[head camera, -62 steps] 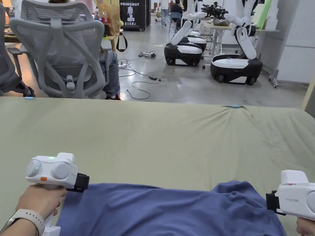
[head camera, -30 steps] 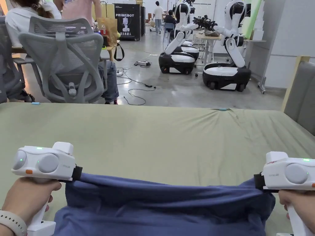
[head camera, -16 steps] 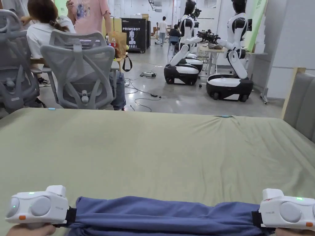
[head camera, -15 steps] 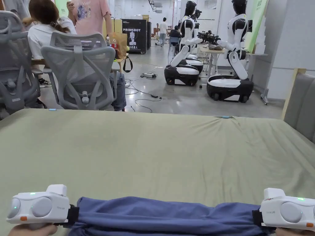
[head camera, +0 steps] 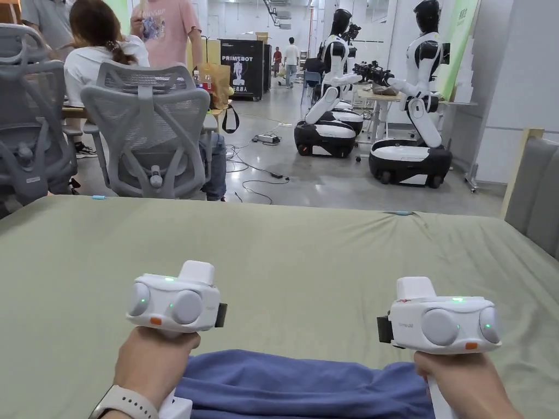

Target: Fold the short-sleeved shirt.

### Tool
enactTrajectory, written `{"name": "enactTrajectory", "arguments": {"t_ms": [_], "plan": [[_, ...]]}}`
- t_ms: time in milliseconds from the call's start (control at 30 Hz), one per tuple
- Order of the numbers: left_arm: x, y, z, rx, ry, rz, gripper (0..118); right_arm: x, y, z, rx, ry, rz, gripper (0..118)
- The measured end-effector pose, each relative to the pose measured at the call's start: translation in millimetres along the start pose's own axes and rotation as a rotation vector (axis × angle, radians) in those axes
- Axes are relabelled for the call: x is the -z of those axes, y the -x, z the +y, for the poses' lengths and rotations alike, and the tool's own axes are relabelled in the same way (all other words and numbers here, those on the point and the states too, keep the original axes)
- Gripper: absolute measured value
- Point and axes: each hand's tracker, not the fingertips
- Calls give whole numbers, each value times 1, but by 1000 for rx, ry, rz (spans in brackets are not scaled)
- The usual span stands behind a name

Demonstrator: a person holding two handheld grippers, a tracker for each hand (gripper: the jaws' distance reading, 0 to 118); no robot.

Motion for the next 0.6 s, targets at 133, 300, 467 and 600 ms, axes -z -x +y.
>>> {"name": "enactTrajectory", "arguments": {"t_ms": [133, 300, 467, 600], "plan": [[12, 47, -24, -113, 34, 17, 0, 4, 3, -7, -41, 14, -13, 0], [11, 126, -77, -396, 89, -12, 71, 13, 15, -7, -33, 27, -3, 0], [41, 175, -134, -742, 133, -278, 102, 29, 26, -13, -52, 72, 7, 0], [82, 184, -168, -1071, 116, -493, 104, 30, 23, -17, -43, 85, 5, 0]]}}
